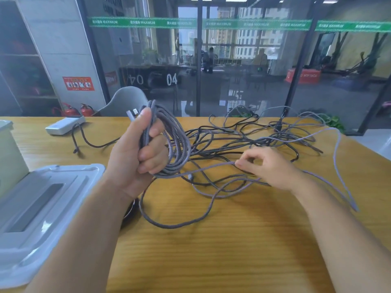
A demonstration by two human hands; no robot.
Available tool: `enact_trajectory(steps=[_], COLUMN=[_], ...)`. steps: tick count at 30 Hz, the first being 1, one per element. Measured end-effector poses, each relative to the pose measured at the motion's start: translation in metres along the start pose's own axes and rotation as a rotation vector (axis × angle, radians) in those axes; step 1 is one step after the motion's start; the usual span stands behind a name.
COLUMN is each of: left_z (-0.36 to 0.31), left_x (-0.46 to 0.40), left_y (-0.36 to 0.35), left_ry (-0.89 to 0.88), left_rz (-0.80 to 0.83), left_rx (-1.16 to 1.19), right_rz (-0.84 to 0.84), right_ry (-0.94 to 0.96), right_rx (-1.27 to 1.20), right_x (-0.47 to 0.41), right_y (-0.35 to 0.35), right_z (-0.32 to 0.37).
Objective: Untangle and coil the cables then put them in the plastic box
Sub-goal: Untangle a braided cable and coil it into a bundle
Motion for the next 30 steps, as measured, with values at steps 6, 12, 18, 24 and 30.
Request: enact_trajectory(steps=[6,12,18,24,30], left_z=[0.008,0.023,0.056,0.057,0.056], left_x=[0.001,-0.001,0.000,0.000,-0.001], left_y=[-0.003,-0.003,-0.025,-0.023,-0.019], left_ry=[0.067,0.099,0.172,0.196,0.147], left_rz=[0.000,-0.088,0.007,0.059,-0.017], left_rx=[-0.034,-0.412,-0.593,-0.634,-0.598], right_rz=[-0.284,-0.374,-0.220,-0.183,-0.204], right_ry=[0.004,0.250,0.296,0.281,0.202], right_rx=[-0.028,-0.194,-0.350,-0.287,-0.281], right_x=[0.000,0.010,0.008,0.010,0.003], right_y=[0.012,-0.002,-0.033,-0.035,-0.026], right_z=[-0.002,0.056,0.075,0.070,0.055])
Point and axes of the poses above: each hand's wrist, its own x-axis away from the middle knuckle, its own y-axis out of the back of the hand, z = x × y, the point moved 8 cm from there along -x, towards the middle knuckle, and after that the axes turned 4 degrees about z, right-handed, at the moved point
